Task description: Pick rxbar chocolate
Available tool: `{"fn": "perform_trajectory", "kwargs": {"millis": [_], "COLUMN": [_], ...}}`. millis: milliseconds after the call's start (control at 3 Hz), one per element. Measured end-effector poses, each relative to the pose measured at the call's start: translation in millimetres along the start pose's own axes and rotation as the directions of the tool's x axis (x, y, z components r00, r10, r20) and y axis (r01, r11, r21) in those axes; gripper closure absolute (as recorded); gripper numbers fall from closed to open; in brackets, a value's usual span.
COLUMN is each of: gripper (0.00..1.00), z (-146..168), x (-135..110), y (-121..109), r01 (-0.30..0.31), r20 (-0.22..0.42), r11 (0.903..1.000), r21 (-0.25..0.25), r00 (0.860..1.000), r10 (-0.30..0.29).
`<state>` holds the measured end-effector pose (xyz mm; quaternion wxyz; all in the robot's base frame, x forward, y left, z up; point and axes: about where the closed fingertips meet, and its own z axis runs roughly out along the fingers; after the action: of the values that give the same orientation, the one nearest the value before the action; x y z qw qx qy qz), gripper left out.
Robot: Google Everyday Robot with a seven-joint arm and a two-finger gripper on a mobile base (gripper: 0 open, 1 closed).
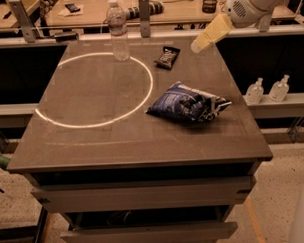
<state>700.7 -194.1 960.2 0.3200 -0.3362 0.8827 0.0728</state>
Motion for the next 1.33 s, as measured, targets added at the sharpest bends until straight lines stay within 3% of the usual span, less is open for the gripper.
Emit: {"fn": "perform_trajectory", "kwargs": {"millis": [333,667,1000,1333], "gripper": [0.0,0.0,0.0,0.0], "z": [34,83,110,119], "x": [10,15,6,-8], "y": [0,8,11,5], "r01": [-0.046,-0.047,0.061,0.131], "r20": [0.038,0.078,0.103,0.147], "r11": [0.9976,0.9988,0.9943,0.9847], "r21": [0.051,-0.014,-0.088,-0.115], "r00": [0.998,0.996,0.993,0.983], "r10": [0.044,0.048,-0.052,-0.113]}}
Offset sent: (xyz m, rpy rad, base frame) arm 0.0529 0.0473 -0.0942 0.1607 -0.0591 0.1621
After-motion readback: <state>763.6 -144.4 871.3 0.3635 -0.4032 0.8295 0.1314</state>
